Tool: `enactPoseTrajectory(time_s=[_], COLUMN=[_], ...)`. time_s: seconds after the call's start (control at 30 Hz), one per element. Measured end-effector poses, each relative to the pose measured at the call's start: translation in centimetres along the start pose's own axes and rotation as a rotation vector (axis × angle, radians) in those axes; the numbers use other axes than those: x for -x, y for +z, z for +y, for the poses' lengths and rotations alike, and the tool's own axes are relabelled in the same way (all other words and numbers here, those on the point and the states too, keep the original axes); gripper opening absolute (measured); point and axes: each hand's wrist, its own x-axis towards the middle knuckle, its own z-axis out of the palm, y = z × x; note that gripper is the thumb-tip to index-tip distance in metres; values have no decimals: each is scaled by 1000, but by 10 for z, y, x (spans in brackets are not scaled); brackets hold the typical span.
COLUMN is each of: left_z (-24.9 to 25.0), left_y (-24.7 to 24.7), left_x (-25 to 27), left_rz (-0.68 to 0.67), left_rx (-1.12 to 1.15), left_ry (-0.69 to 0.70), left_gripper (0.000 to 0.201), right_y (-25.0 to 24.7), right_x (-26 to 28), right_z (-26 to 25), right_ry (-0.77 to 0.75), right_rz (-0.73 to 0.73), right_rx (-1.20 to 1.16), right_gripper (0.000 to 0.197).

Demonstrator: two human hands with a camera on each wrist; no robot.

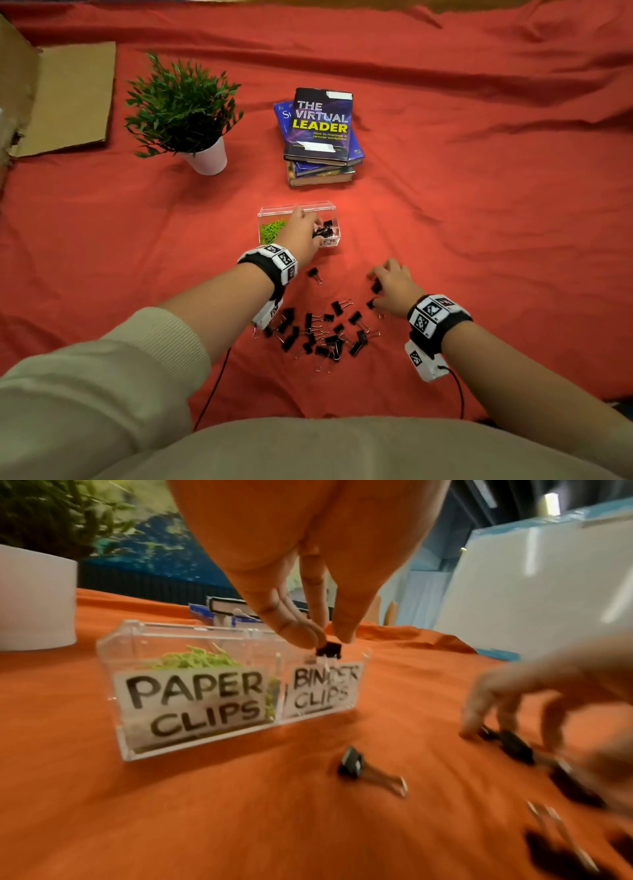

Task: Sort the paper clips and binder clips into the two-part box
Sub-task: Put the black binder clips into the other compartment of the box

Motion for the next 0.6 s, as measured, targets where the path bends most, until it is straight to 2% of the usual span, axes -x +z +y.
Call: enactPoseTrajectory(time_s=[0.1, 0.17, 0.27, 0.33, 0.43, 0.53, 0.6], left_z=[1, -1, -10, -18, -25, -30, -32], left_y=[12, 23, 37, 43, 47, 48, 48], left_x=[18, 29, 40, 43, 45, 48, 48], left_rz=[4, -49, -137, -163, -189, -191, -192], left_rx=[-97, -181, -358, -439, -438, -407, -390], left_ry=[108, 199, 280, 279, 227, 182, 152], left_gripper=[27, 21, 29, 39, 49, 40, 31], right_y=[5, 6, 6, 9, 13, 15, 14], right_x=[-2, -3, -3, -2, -1, -1, 0], right_z=[-3, -5, -9, -12, -15, -17, -19], right_ry=[-15, -27, -45, -66, -91, -140, -175], right_rz=[19, 11, -21, -37, -23, 8, 5], right_rx=[-28, -65, -139, -153, -162, -198, -227], right_gripper=[41, 34, 29, 24, 18, 11, 13])
